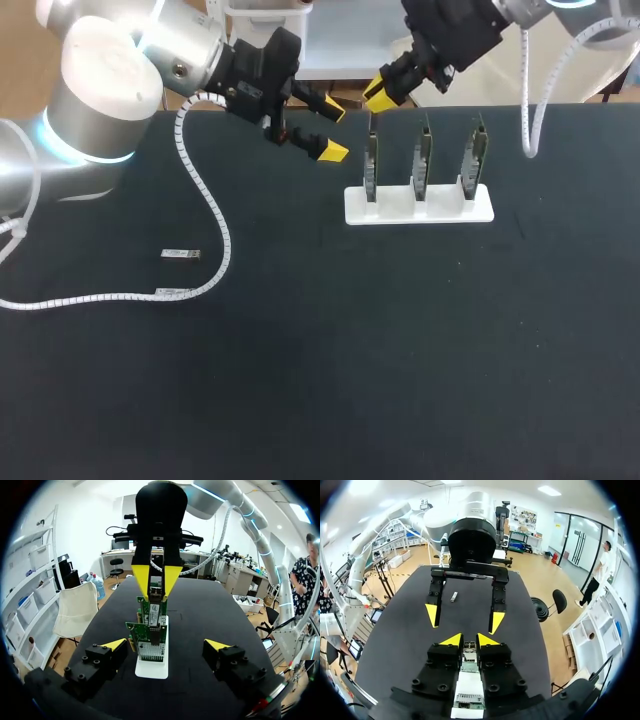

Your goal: Pick up the optical module with the left hand, and insert it into the network port with the right hand.

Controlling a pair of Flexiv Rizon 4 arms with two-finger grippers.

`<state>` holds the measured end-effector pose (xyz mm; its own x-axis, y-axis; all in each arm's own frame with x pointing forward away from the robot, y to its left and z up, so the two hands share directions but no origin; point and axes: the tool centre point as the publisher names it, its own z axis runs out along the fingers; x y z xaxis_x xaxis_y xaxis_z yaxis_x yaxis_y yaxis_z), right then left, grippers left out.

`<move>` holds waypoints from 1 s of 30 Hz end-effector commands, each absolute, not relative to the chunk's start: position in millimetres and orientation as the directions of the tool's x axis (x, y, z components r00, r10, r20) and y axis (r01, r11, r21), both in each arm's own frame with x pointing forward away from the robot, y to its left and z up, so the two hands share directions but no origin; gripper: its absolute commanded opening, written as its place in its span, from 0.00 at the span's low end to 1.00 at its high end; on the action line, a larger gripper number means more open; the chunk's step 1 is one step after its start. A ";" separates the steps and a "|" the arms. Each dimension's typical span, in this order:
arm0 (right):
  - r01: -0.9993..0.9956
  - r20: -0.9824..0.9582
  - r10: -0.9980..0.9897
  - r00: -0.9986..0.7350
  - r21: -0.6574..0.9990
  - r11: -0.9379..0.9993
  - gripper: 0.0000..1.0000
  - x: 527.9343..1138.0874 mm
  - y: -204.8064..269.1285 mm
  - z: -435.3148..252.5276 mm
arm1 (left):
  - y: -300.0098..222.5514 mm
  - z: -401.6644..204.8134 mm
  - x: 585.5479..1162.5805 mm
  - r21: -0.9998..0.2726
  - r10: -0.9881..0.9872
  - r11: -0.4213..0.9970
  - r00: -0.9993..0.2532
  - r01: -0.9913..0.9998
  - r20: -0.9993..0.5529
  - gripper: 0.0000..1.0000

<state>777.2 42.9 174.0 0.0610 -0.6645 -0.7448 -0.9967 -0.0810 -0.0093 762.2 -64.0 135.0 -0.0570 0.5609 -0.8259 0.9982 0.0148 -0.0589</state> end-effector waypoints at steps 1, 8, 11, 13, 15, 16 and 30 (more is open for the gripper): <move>-0.997 -0.745 -0.664 0.061 -0.009 -0.081 0.00 776.4 43.2 172.1 | -64.7 134.9 762.9 -0.060 0.564 0.015 -0.058 0.998 -0.824 1.00; -0.997 -0.743 -0.667 0.060 -0.012 -0.076 0.00 775.7 43.2 172.1 | -64.7 134.9 762.9 -0.060 0.564 0.015 -0.058 0.998 -0.824 1.00; -0.998 -0.739 -0.671 0.056 -0.015 -0.067 0.00 776.4 42.7 170.0 | -64.7 134.9 762.9 -0.060 0.564 0.015 -0.058 0.998 -0.824 1.00; -0.997 -0.733 -0.677 0.062 -0.020 -0.071 0.00 775.7 42.6 169.5 | -64.7 134.9 762.9 -0.060 0.564 0.015 -0.058 0.998 -0.824 1.00; -0.997 -0.729 -0.681 0.066 -0.026 -0.069 0.00 775.5 42.6 169.1 | -64.7 134.9 762.9 -0.060 0.564 0.015 -0.058 0.998 -0.824 1.00; -0.997 -0.729 -0.681 0.065 -0.025 -0.069 0.00 775.4 42.7 169.0 | -64.7 134.9 762.9 -0.060 0.564 0.015 -0.058 0.998 -0.824 1.00; -0.998 -0.742 -0.667 0.066 -0.040 -0.054 0.00 774.2 41.7 176.2 | -64.7 134.9 762.9 -0.060 0.564 0.015 -0.058 0.998 -0.824 1.00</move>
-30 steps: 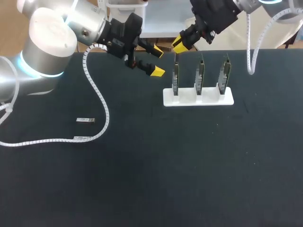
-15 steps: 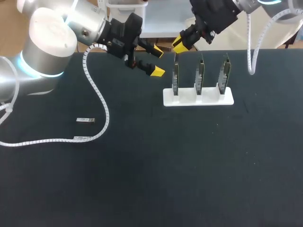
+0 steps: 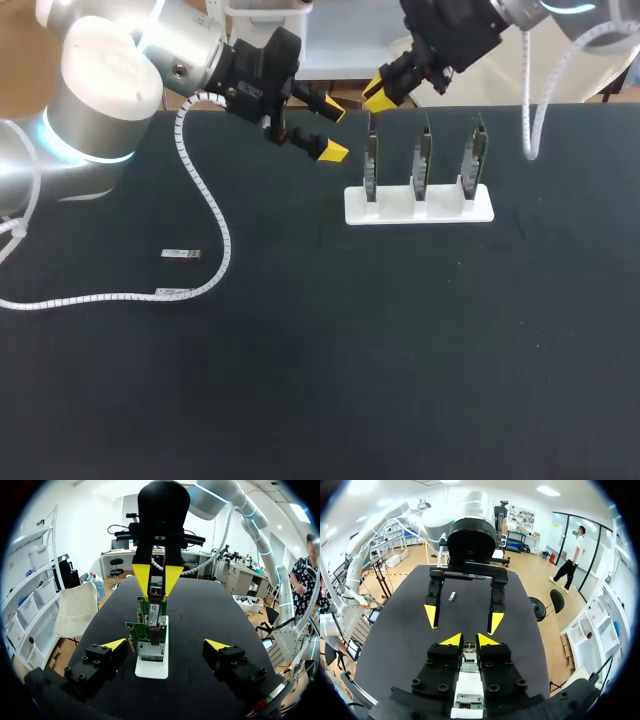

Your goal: Pick up the optical module with the left hand, and insert it into the network port with the right hand.

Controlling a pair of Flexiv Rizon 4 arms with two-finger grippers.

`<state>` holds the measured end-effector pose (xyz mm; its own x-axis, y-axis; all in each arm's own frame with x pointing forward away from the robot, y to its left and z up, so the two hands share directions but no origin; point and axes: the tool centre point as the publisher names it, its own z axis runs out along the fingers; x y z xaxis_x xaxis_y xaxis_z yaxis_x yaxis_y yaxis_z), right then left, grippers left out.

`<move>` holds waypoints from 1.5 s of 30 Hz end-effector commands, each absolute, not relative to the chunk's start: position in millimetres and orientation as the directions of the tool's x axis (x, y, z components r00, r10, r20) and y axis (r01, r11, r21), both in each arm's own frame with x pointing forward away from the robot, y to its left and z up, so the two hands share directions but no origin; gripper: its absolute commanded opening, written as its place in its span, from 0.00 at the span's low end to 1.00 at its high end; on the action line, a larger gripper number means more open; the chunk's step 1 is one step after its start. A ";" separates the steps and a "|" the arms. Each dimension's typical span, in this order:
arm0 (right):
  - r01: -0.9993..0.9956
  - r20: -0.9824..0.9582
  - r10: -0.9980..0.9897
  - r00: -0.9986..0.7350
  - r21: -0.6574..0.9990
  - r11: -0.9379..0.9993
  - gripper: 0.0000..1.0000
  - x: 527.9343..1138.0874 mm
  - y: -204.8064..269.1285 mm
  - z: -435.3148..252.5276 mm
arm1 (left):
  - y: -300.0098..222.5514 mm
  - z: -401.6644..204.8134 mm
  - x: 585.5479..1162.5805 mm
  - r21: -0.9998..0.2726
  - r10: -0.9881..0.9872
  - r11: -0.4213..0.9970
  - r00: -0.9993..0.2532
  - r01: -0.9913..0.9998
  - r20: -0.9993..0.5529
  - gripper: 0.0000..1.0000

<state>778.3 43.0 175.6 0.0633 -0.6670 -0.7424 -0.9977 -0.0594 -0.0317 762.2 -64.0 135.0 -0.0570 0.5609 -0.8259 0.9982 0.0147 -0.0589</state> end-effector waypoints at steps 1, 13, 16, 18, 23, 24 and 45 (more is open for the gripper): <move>-0.998 -0.742 -0.667 0.067 -0.041 -0.054 0.00 774.2 41.7 176.3 | -64.7 134.9 762.9 -0.060 0.564 0.015 -0.058 0.998 -0.824 1.00; -0.998 -0.746 -0.663 0.067 -0.049 -0.045 0.00 774.2 41.4 178.5 | -64.7 134.9 762.9 -0.060 0.564 0.015 -0.058 0.998 -0.824 1.00; -0.998 -0.745 -0.664 0.067 -0.051 -0.044 0.00 774.4 41.1 178.4 | -64.7 134.9 762.9 -0.060 0.564 0.015 -0.058 0.998 -0.824 1.00; -0.998 -0.745 -0.664 0.066 -0.050 -0.042 0.00 774.3 40.8 178.2 | -64.7 134.9 762.9 -0.060 0.564 0.015 -0.058 0.998 -0.824 1.00; -0.998 -0.741 -0.669 0.059 -0.046 -0.038 0.00 774.6 39.6 175.4 | -64.7 134.9 762.9 -0.060 0.564 0.015 -0.058 0.998 -0.824 1.00; -0.998 -0.741 -0.669 0.058 -0.044 -0.038 0.00 774.6 39.5 174.9 | -64.7 134.9 762.9 -0.060 0.564 0.015 -0.058 0.998 -0.824 1.00; -0.999 -0.747 -0.663 0.042 -0.036 -0.023 0.00 773.7 41.4 173.6 | -64.7 134.9 762.9 -0.060 0.564 0.015 -0.058 0.998 -0.824 1.00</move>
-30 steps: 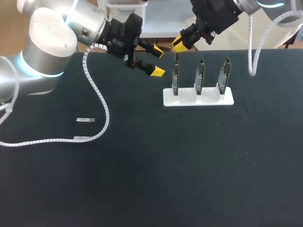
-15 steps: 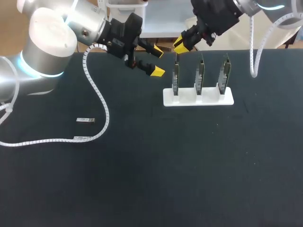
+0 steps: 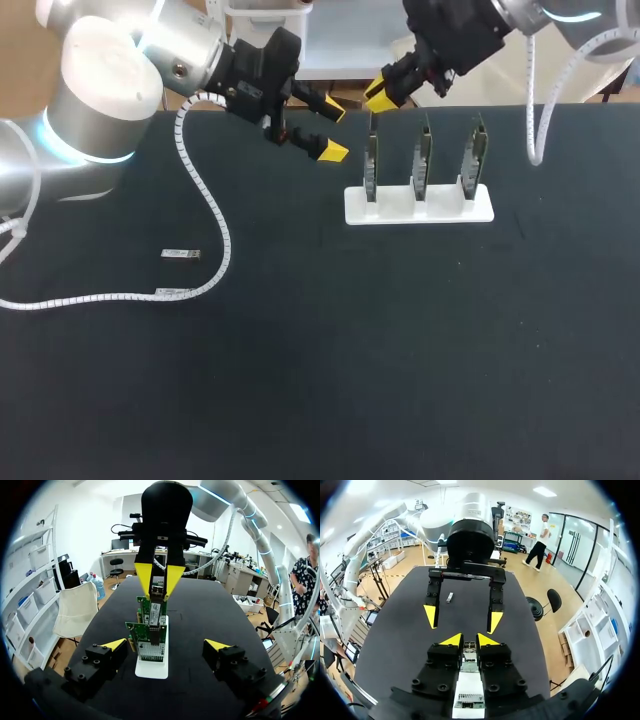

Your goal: Pick up the optical module with the left hand, and insert it into the network port with the right hand.

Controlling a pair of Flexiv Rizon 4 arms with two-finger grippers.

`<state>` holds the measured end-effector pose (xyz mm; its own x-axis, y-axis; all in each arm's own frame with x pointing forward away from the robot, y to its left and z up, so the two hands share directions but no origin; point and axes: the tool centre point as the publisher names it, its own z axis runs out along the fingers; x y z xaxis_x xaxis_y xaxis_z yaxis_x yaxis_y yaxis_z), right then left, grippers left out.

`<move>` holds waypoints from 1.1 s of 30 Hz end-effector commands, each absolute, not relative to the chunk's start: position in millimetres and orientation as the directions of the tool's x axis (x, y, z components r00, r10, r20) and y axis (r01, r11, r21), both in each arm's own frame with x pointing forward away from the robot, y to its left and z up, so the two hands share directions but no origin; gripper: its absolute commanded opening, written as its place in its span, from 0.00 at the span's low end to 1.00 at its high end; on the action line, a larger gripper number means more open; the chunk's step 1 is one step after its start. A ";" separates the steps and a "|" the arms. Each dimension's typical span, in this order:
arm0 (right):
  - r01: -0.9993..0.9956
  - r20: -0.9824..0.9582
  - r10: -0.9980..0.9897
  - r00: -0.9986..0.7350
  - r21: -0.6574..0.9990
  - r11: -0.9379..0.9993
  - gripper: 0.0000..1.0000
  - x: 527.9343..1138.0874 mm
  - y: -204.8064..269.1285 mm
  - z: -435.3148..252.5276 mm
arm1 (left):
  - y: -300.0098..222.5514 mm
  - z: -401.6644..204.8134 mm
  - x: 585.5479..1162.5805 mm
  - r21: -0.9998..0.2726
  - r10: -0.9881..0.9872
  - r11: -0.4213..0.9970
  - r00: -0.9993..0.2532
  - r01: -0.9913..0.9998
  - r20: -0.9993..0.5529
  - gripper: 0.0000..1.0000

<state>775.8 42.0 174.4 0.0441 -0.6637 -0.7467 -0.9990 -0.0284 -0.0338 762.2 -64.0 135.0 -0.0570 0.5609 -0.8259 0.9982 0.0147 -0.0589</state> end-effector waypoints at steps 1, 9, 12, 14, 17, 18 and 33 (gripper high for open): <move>-0.999 -0.747 -0.663 0.042 -0.035 -0.023 0.00 773.6 41.4 173.5 | -64.7 134.9 762.9 -0.060 0.564 0.015 -0.058 0.998 -0.824 1.00; -0.999 -0.750 -0.660 0.041 -0.035 -0.023 0.00 773.3 42.4 173.8 | -64.7 134.9 762.9 -0.060 0.564 0.015 -0.058 0.998 -0.824 1.00; -0.999 -0.748 -0.663 0.037 -0.029 -0.022 0.00 772.4 42.3 172.5 | -64.7 134.9 762.9 -0.060 0.564 0.015 -0.058 0.998 -0.824 1.00; -0.999 -0.745 -0.666 0.037 -0.031 -0.020 0.00 772.3 42.0 170.7 | -64.7 134.9 762.9 -0.060 0.564 0.015 -0.058 0.998 -0.824 1.00; -0.999 -0.742 -0.670 0.036 -0.034 -0.016 0.00 772.0 41.6 168.9 | -64.7 134.9 762.9 -0.060 0.564 0.015 -0.058 0.998 -0.824 1.00; -0.999 -0.740 -0.671 0.036 -0.035 -0.015 0.00 771.9 41.5 168.5 | -64.7 134.9 762.9 -0.060 0.564 0.015 -0.058 0.998 -0.824 1.00; -0.999 -0.754 -0.656 0.042 -0.049 -0.007 0.00 773.1 40.4 176.2 | -64.7 134.9 762.9 -0.060 0.564 0.015 -0.058 0.998 -0.824 1.00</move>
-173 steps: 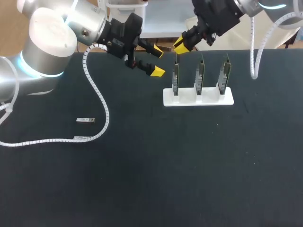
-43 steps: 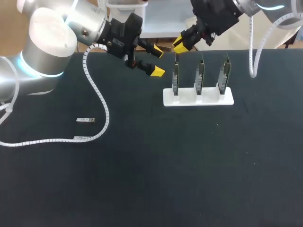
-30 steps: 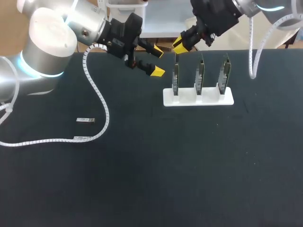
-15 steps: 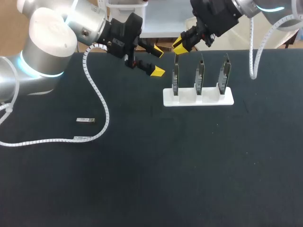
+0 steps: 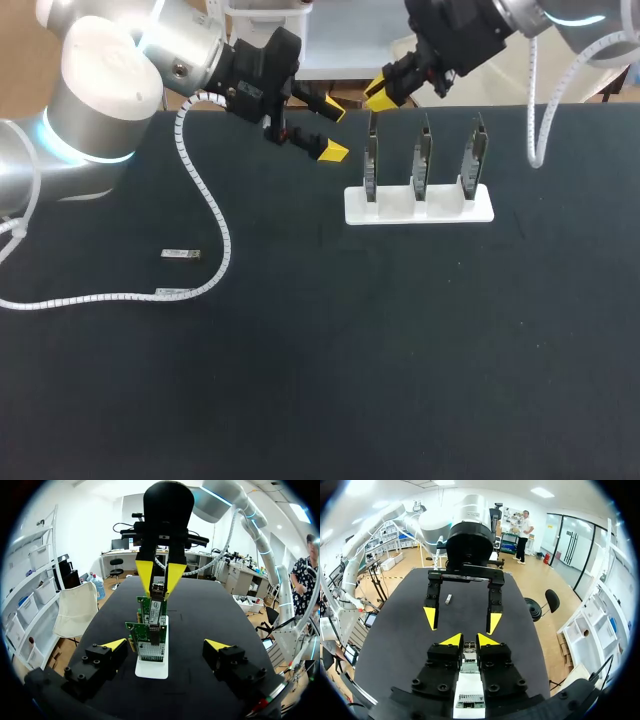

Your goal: Pick up the optical module with the left hand, and insert it into the network port with the right hand.

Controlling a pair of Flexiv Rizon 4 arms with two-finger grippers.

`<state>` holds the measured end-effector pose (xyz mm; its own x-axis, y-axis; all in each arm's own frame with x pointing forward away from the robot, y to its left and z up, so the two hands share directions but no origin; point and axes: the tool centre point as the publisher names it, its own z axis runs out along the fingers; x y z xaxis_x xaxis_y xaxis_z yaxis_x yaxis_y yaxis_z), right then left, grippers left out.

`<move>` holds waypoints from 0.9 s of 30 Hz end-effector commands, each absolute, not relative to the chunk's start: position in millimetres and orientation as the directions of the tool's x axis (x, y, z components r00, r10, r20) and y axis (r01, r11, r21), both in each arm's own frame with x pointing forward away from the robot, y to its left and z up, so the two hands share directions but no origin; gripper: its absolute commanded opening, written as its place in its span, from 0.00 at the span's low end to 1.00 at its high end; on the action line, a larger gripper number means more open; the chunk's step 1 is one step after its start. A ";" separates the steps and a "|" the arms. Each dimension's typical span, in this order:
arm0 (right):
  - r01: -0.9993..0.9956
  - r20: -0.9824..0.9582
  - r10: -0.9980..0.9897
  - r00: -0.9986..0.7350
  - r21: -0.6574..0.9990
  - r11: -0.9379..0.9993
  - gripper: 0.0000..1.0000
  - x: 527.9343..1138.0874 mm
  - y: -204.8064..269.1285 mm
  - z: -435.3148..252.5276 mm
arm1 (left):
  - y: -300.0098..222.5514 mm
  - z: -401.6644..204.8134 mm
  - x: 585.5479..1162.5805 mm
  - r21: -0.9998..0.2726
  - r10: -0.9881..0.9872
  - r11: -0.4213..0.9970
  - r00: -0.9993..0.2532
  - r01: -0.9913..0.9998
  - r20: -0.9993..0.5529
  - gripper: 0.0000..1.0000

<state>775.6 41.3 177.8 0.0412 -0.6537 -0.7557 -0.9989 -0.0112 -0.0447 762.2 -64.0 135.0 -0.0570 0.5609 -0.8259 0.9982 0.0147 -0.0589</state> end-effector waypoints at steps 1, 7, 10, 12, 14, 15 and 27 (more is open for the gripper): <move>-0.999 -0.753 -0.656 0.041 -0.048 -0.008 0.00 772.9 40.3 175.9 | -64.7 134.9 762.9 -0.060 0.564 0.015 -0.058 0.998 -0.824 1.00; -0.999 -0.754 -0.656 0.038 -0.044 -0.008 0.00 772.0 40.4 174.7 | -64.7 134.9 762.9 -0.060 0.564 0.015 -0.058 0.998 -0.824 1.00; -0.999 -0.756 -0.653 0.039 -0.045 -0.007 0.00 772.3 41.0 175.3 | -64.7 134.9 762.9 -0.060 0.564 0.015 -0.058 0.998 -0.824 1.00; -0.999 -0.756 -0.654 0.040 -0.046 -0.008 0.00 772.5 41.1 175.3 | -64.7 134.9 762.9 -0.060 0.564 0.015 -0.058 0.998 -0.824 1.00; -0.999 -0.755 -0.654 0.041 -0.046 -0.008 0.00 772.8 41.3 175.0 | -64.7 134.9 762.9 -0.060 0.564 0.015 -0.058 0.998 -0.824 1.00; -0.999 -0.755 -0.655 0.040 -0.046 -0.009 0.00 772.8 41.2 174.7 | -64.7 134.9 762.9 -0.060 0.564 0.015 -0.058 0.998 -0.824 1.00; -0.999 -0.747 -0.664 0.030 -0.036 -0.004 0.00 772.6 39.0 168.8 | -64.7 134.9 762.9 -0.060 0.564 0.015 -0.058 0.998 -0.824 1.00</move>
